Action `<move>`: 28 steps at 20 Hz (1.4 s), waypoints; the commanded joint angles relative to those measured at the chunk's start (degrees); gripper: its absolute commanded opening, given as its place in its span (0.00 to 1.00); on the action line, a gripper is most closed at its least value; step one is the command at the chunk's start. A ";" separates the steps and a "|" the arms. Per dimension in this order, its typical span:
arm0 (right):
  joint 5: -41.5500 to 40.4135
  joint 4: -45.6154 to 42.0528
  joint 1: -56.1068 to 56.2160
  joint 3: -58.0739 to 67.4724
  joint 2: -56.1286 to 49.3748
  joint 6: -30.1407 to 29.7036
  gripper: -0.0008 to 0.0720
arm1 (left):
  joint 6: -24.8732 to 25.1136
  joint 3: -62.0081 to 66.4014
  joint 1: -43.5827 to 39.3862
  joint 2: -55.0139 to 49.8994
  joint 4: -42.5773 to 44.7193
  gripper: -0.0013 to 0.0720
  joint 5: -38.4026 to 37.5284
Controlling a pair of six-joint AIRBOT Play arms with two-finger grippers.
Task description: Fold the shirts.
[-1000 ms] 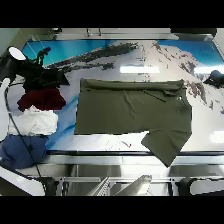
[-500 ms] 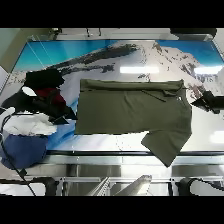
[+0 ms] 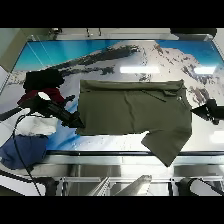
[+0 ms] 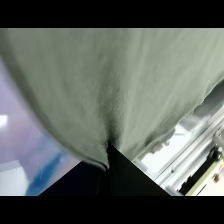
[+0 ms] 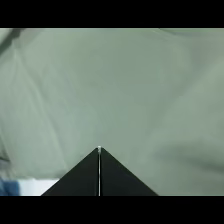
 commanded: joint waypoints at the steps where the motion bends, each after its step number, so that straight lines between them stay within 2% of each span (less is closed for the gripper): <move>1: 1.86 -6.71 -6.75 -5.49 6.25 5.99 0.23 | 1.73 0.31 0.28 0.94 -1.29 0.04 -2.12; 2: 2.45 -11.39 -7.65 -7.39 7.72 7.91 0.60 | 1.75 0.33 0.87 1.46 -1.60 0.04 -2.12; 3: 1.95 -14.69 -7.63 -9.18 8.68 10.88 0.85 | 1.79 0.33 1.57 1.90 -2.23 0.04 -2.08; 4: 1.33 -15.28 -7.63 -10.97 9.31 12.50 0.90 | 1.77 0.33 1.92 2.43 -2.54 0.04 -1.79; 7: 1.05 -15.78 -6.36 -15.45 9.31 11.19 0.89 | 1.79 0.33 2.38 3.87 -3.02 0.04 -0.37; 14: -5.64 -16.76 -6.21 -23.43 6.03 11.30 0.89 | 2.40 0.61 2.23 4.11 -3.69 0.04 0.22; 15: -5.60 -16.76 -6.21 -23.54 4.83 11.30 0.84 | 2.40 0.61 2.23 4.11 -3.69 0.04 0.22; 16: -5.62 -16.76 -6.21 -23.54 3.78 11.06 0.62 | 2.40 0.61 2.23 4.11 -3.69 0.04 0.22; 17: -5.60 -16.65 -6.21 -23.54 2.80 10.36 0.51 | 2.40 0.61 2.23 4.11 -3.69 0.04 0.22; 21: -5.86 -11.17 -6.21 -23.54 -0.59 6.05 0.51 | 2.40 0.61 2.23 4.11 -3.72 0.04 0.35; 25: -6.03 -9.35 -4.83 -23.80 -5.14 3.37 0.51 | 2.38 0.61 2.23 4.11 -3.78 0.04 0.70; 28: -5.55 -3.48 -4.35 -23.69 -6.67 -0.63 0.51 | 2.36 0.61 2.23 4.11 -3.80 0.04 0.63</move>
